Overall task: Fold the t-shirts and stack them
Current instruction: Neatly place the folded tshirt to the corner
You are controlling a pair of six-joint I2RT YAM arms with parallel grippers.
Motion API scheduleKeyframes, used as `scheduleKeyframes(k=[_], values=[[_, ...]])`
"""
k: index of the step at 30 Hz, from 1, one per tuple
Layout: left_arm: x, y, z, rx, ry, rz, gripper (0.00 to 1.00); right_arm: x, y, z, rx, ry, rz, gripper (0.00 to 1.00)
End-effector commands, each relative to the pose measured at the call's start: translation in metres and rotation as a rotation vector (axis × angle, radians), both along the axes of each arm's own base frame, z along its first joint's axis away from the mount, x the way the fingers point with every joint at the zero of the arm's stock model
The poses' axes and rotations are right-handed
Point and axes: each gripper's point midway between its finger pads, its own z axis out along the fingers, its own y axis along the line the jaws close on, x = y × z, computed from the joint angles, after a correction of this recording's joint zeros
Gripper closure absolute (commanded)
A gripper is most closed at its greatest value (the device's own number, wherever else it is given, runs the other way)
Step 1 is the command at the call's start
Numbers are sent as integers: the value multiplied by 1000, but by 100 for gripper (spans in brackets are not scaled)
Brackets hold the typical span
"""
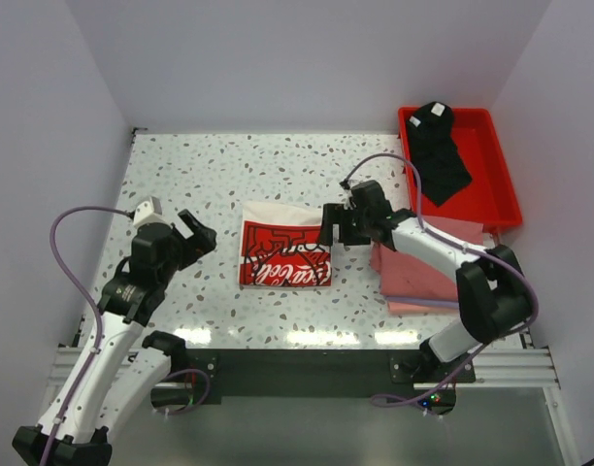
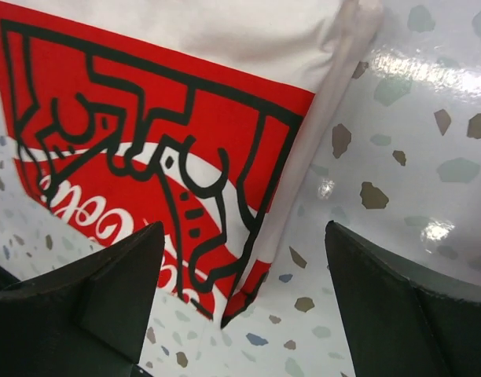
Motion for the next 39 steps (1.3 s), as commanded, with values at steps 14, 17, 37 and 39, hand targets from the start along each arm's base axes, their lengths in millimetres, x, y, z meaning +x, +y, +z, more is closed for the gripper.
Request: scheduleKeyframes(k=[14,17,37,39], values=[[-3,2,-19,-3,49,17,0,34,27,-60,-109,36,-42,41],[-2,1,-21,-5,51,14,0,33,32,-68,-118,46,-24,46],[10,-9,-25,-28,33,-20,0,-28,-34,-13,-474,14,48,100],[12,-11,-25,-27,32,-27,0,-42,-64,-6,-575,33,11,100]])
